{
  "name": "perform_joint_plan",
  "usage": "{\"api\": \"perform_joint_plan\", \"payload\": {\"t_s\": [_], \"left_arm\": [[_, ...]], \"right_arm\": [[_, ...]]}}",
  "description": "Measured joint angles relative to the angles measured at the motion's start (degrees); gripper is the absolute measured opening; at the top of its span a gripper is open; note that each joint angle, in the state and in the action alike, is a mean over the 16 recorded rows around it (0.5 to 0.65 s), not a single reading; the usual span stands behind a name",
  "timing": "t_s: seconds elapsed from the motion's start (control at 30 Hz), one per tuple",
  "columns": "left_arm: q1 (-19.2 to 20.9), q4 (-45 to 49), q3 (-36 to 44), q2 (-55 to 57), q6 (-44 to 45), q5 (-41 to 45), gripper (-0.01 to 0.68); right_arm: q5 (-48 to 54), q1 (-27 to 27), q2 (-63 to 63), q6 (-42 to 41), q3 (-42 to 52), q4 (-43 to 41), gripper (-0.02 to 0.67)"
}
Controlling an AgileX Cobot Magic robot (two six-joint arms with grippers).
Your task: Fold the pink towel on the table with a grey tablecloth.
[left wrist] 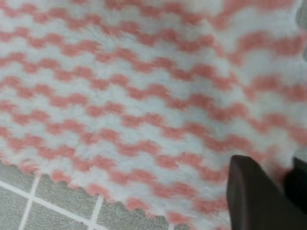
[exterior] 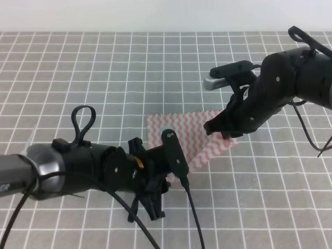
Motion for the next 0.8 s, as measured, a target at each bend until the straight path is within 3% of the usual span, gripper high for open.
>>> {"api": "perform_joint_plan", "payload": {"t_s": [0.37, 0.8], "left_arm": [[1.5, 0.0, -1.4, -0.1, -3.1, -2.7, 0.013], [6.8, 1.8, -11.1, 3.0, -6.4, 3.5, -0.002]], "right_arm": [[0.8, -1.0, -0.1, 0.1, 0.0, -0.8, -0.015], [-0.9, -2.5, 0.7, 0.1, 0.0, -1.1, -0.015]]}}
